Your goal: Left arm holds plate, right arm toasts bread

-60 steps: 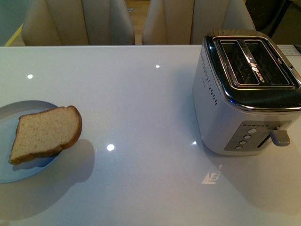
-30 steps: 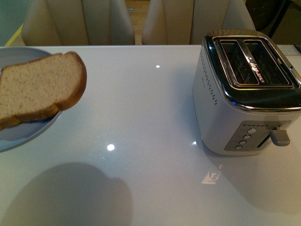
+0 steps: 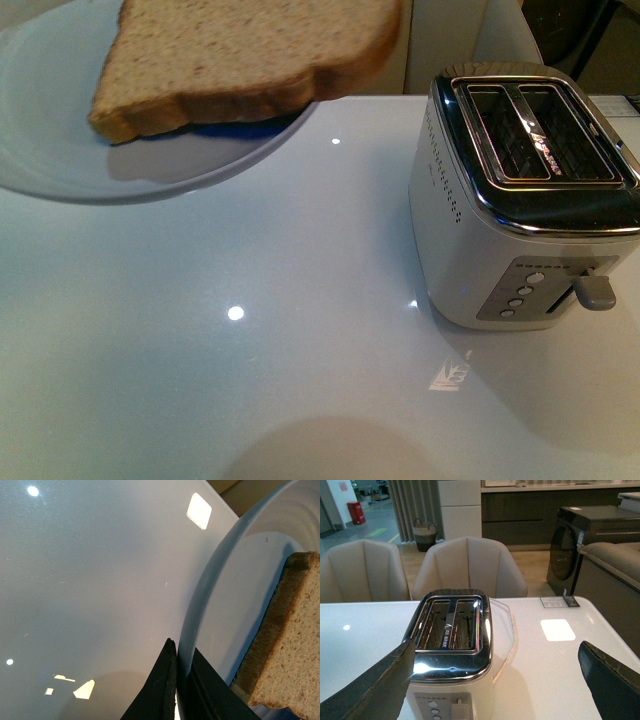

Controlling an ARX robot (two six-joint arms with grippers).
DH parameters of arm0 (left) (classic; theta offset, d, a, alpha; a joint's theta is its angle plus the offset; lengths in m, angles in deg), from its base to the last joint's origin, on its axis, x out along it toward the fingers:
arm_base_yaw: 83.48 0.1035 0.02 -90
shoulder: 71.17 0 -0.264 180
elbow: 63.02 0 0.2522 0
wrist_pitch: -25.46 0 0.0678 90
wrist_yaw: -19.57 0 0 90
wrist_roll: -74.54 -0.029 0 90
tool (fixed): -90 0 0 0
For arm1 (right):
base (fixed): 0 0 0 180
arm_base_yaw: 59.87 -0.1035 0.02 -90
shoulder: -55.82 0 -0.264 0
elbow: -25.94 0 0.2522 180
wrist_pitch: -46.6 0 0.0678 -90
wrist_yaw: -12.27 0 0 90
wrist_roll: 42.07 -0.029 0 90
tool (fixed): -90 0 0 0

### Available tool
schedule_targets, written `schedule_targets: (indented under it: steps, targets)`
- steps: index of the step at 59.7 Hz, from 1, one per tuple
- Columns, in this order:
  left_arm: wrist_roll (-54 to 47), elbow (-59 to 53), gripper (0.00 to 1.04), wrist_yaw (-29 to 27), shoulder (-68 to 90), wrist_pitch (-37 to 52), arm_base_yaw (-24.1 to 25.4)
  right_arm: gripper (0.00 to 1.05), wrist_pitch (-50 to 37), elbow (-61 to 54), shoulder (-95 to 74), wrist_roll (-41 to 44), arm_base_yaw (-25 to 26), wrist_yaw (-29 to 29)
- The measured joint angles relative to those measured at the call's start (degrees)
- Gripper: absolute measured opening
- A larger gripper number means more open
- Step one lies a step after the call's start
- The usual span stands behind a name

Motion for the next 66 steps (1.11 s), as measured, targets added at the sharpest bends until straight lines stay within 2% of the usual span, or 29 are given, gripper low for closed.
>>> schedule_targets:
  steps: [14,23,54,62,66]
  targets:
    - [5.62,3.87,0.03,-5.68,0.79,-0.96,-11.26,0.96,0.0,0.0,0.0,0.0,0.0,0.0]
    - [7.45,5.09,0.03,-7.54,1.68,-1.88,-15.89,0.96,0.0,0.0,0.0,0.0,0.0,0.0]
    - [8.31,5.09,0.03,-8.13,1.92,-1.92,-16.37,0.96,0.0,0.0,0.0,0.0,0.0,0.0]
    - [8.33,5.11,0.03,-8.15,1.95,-1.95,-16.37,0.96,16.87,6.05,-9.7,-12.41,-1.51,1.53]
    - [8.31,5.14,0.03,-7.98,1.97,-1.95,-16.37,0.96,18.56,6.19,-12.5,-17.75,-2.71,1.68]
